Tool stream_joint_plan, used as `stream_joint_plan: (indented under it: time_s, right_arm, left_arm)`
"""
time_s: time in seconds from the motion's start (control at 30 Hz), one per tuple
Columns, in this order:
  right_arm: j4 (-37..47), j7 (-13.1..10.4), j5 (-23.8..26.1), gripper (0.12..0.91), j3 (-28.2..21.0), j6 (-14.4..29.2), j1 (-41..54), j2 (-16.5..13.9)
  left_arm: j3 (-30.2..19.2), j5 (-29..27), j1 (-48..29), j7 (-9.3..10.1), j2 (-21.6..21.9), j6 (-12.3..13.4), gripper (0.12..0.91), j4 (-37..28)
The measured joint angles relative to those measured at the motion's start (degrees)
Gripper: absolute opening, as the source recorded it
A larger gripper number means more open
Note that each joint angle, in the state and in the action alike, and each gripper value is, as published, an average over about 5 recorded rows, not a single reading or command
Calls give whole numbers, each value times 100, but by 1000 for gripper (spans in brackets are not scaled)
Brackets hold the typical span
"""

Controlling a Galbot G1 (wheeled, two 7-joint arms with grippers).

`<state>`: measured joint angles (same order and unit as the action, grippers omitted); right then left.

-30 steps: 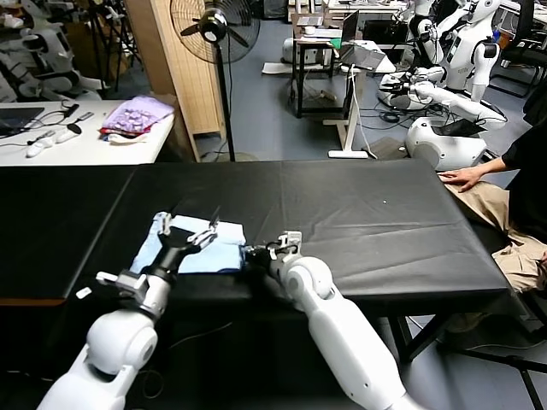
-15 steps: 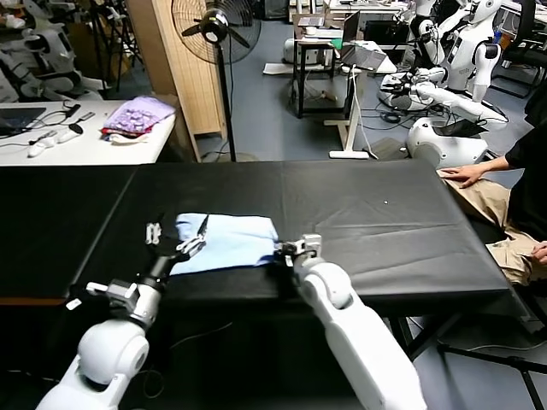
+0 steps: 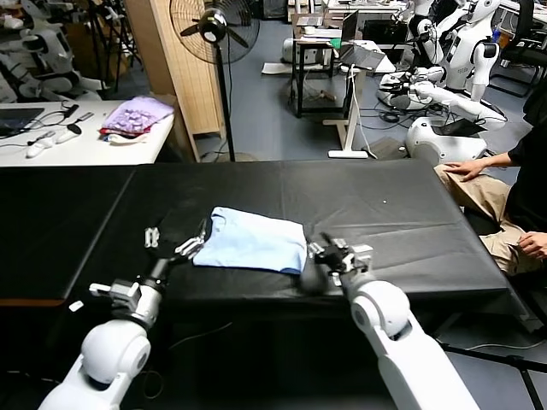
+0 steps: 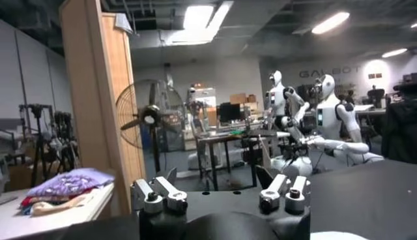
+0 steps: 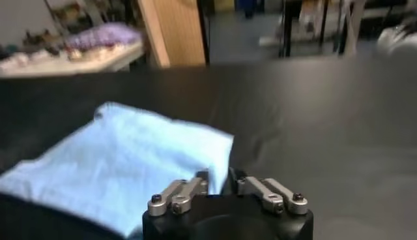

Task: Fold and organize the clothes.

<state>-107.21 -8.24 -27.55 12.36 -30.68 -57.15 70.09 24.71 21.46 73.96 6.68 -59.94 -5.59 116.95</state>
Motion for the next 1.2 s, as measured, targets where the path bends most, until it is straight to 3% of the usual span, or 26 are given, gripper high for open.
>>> stream_joint_plan:
  time_s: [0.1, 0.2, 0.4, 0.67, 0.87, 1.2]
  right_arm:
    - [-275, 19, 146, 717, 143, 293, -239, -182]
    - [-555, 73, 387, 786, 338, 698, -571, -386]
    - [-1044, 158, 1013, 798, 849, 1690, -1528, -633]
    - [-1615, 7, 1648, 798, 1509, 2602, -3158, -470]
    - [-2021, -209, 1813, 798, 1797, 2680, -4109, -304]
    - [-2683, -801, 1623, 798, 2004, 2046, -5176, -152]
  left_arm:
    - [-46, 137, 31, 197, 11, -180, 798, 40]
    - [-72, 308, 116, 385, 75, -317, 798, 129]
    - [37, 491, 458, 556, 280, -324, 798, 345]
    - [324, 497, 1139, 577, 396, -315, 798, 665]
    - [536, 615, 1696, 550, 434, -415, 798, 868]
    - [1038, 1061, 2707, 689, 465, -1108, 798, 1304]
